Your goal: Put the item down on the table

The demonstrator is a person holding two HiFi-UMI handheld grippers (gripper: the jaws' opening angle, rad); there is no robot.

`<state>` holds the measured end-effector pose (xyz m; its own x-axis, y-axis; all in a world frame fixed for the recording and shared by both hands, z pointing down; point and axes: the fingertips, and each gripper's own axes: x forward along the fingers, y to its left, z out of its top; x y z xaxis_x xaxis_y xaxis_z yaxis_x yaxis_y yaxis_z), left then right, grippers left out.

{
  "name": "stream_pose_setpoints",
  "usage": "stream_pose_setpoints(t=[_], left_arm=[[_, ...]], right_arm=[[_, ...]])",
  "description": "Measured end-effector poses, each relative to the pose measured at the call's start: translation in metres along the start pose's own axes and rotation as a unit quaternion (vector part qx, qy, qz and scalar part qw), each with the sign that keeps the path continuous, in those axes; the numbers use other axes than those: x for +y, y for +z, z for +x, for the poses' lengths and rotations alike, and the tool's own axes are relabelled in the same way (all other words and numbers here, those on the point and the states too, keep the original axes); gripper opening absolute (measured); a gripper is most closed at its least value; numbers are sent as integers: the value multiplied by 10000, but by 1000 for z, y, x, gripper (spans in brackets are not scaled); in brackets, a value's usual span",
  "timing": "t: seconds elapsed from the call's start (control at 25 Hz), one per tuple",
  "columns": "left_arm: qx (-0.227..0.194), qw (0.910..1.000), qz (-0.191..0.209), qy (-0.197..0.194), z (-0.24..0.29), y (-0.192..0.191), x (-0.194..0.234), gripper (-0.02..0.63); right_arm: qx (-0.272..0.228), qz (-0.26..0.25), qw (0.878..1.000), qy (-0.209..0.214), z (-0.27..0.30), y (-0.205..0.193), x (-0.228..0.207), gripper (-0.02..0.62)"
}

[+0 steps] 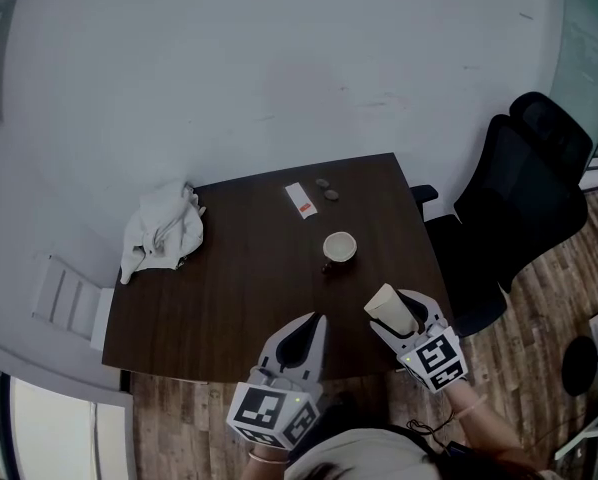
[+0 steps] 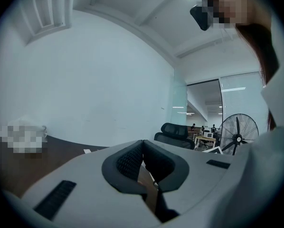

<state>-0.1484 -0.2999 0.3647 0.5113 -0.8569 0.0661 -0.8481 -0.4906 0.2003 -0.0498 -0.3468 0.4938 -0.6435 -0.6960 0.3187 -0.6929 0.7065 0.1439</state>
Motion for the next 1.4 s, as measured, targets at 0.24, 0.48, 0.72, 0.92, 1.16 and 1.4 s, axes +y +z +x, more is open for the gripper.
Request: stream_pose_setpoints(t=[0.24,0.48,0.72,0.92,1.16,1.4], left_arm=[[43,10000,-33,-60,6,-2,10,18],[41,9999,-57,-83,11,-2,20,18],[87,9999,-99,-47,12,-2,31,18],[118,9998,-125,-27,15,-5,38,18],[139,9998,-156,-26,17,-7,45,18],[138,9998,-171,17,20,-7,52,18]], right_arm=[[429,-38,9990,75,21,-31,2,288],[777,-171,9965,260,40,-51,7,288],[1178,-296,9918,403,56,-75,11,288],[1485,-400,9868,507,67,-95,13,288],[1762,-559,9808,623,80,-110,15,288],[1955,-640,9761,697,94,-122,14,288]])
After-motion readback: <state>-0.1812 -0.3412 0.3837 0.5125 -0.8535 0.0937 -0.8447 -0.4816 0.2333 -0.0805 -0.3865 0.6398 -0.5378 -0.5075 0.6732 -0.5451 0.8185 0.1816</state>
